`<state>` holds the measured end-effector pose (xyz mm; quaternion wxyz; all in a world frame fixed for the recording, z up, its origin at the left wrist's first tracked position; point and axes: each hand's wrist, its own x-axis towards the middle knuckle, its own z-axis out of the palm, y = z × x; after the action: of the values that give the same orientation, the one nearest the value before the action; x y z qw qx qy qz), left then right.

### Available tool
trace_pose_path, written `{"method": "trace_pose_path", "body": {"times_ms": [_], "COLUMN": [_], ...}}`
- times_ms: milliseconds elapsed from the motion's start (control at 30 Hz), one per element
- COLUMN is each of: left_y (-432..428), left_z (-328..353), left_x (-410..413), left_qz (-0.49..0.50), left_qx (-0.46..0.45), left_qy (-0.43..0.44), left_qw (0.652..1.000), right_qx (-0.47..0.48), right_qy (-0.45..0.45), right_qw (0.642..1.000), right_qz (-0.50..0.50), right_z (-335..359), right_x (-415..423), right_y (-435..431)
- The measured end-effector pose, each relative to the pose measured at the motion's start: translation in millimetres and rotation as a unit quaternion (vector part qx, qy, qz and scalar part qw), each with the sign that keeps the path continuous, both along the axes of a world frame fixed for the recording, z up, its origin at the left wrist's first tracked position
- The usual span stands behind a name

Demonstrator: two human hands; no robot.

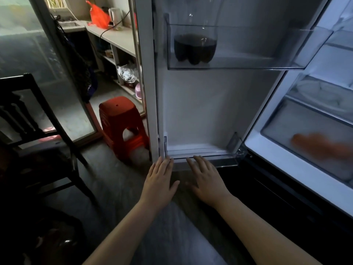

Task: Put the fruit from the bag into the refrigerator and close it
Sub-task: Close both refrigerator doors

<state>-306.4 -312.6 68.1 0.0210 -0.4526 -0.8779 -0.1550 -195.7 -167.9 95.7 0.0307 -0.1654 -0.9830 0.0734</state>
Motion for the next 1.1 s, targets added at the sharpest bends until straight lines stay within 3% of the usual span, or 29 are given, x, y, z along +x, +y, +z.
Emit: {"method": "trace_pose_path", "body": {"times_ms": [500, 667, 900, 1100], "left_y": [-6, -5, -5, 1], "left_z": [-3, 2, -1, 2], "left_x": [71, 112, 159, 196], "left_qz": [-0.028, -0.029, -0.012, -0.009], "left_qx": [-0.022, -0.039, -0.066, -0.049], "left_qy": [0.009, 0.002, -0.006, -0.029], "left_qw": [0.999, 0.999, 0.998, 0.998], "right_qx": [0.038, -0.021, -0.022, -0.024], "right_qy": [0.054, 0.081, 0.130, 0.125], "right_qw": [0.997, 0.996, 0.985, 0.984], "right_qz": [0.029, 0.020, 0.108, 0.125], "right_z": [-21, -10, -11, -19], "right_x": [64, 95, 140, 169], "right_y": [14, 12, 8, 16]}}
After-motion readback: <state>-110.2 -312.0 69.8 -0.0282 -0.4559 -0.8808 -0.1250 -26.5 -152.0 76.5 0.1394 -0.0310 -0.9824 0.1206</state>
